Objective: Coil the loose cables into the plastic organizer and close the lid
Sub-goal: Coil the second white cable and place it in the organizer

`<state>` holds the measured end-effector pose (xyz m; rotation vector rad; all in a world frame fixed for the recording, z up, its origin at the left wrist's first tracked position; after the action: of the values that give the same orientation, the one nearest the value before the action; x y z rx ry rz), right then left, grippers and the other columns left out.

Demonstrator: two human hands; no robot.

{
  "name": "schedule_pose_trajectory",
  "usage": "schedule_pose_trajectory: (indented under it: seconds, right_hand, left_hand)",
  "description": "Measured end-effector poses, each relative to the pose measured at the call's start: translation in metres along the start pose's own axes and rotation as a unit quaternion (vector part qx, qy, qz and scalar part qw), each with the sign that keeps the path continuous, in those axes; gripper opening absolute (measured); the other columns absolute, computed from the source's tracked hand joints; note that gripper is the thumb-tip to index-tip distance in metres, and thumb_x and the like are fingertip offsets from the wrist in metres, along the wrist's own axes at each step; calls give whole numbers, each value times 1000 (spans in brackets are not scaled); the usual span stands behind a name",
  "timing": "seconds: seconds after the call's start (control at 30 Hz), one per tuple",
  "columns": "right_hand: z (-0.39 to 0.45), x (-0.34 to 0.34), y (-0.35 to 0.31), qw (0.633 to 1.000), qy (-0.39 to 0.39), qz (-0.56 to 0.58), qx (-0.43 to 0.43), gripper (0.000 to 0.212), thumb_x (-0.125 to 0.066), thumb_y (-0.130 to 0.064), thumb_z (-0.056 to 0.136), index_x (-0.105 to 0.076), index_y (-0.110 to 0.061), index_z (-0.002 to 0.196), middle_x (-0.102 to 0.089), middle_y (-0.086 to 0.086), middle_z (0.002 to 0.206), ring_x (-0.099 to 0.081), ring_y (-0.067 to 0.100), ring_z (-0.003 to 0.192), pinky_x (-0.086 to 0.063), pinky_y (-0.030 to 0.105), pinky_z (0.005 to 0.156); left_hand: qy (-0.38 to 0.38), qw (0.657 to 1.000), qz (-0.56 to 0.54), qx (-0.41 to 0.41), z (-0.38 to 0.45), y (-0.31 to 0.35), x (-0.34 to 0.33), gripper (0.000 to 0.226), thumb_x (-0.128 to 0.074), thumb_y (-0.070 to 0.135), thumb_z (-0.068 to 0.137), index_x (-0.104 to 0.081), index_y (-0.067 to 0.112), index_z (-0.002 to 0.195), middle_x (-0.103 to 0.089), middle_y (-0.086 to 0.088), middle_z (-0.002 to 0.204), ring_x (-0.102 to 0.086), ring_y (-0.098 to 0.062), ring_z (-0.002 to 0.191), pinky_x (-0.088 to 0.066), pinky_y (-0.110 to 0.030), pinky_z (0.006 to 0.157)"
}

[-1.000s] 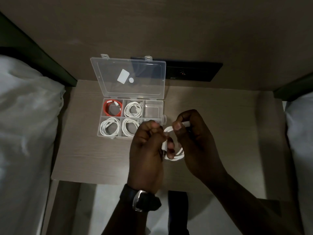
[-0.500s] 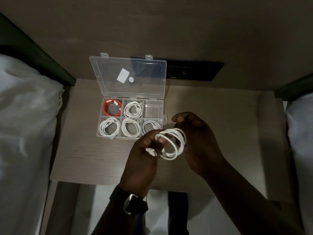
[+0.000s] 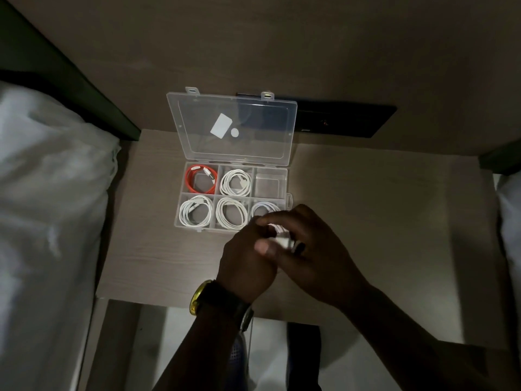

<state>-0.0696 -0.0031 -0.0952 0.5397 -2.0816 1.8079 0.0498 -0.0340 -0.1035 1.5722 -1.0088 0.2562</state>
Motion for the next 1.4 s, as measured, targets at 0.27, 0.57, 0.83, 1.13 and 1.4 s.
schedule_pose_trajectory:
  seconds: [0.27,0.57,0.83,1.13,1.4]
  right_hand:
    - [36,6,16,938,106,285,-165,20,-64,-28,93,-60,-10,85,-63,6,69,-61,21,63,-49,35,59]
    - [55,-4,14,932,119,275,-203,24,-66,-26,91,-64,-13,70,-68,12,69,-64,29,62,-53,40,64]
    - [49,-4,24,913,34,368,-172,15,-60,-20,95,-74,-18,93,-76,0,81,-70,11,73,-55,24,61]
    - [91,5,49,947,53,291,-123,11,-66,-19,91,-76,-15,89,-73,2,78,-67,11,72,-54,24,60]
    - [118,1,65,953,68,254,-150,10,-70,-19,89,-75,-11,85,-71,0,67,-66,13,64,-55,28,60]
  left_hand:
    - [-32,954,-298,7,18,-5,0,17,-54,25,97,-68,16,92,-70,1,78,-62,-5,73,-48,-24,70]
    - [79,944,-320,10,27,-19,-6,32,-41,37,100,-65,22,86,-66,3,74,-60,-4,71,-48,-22,69]
    - [80,974,-212,-12,55,-28,6,33,-43,33,101,-60,7,91,-64,-15,79,-60,-26,74,-47,-40,70]
    - [85,992,-93,11,100,-29,1,34,-38,30,102,-59,4,98,-67,-14,90,-62,-34,90,-47,-42,78]
    - [24,994,-86,56,129,-40,3,29,-37,20,99,-60,3,100,-66,-20,101,-59,-36,94,-45,-42,83]
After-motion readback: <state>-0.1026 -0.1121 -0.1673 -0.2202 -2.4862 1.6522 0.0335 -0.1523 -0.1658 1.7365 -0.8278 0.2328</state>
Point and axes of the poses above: each hand's wrist, its own z-axis towards the middle knuckle, its own x-axis out of the back of the hand, y = z × x, the point moved 4 cm from there along z, towards the middle knuckle
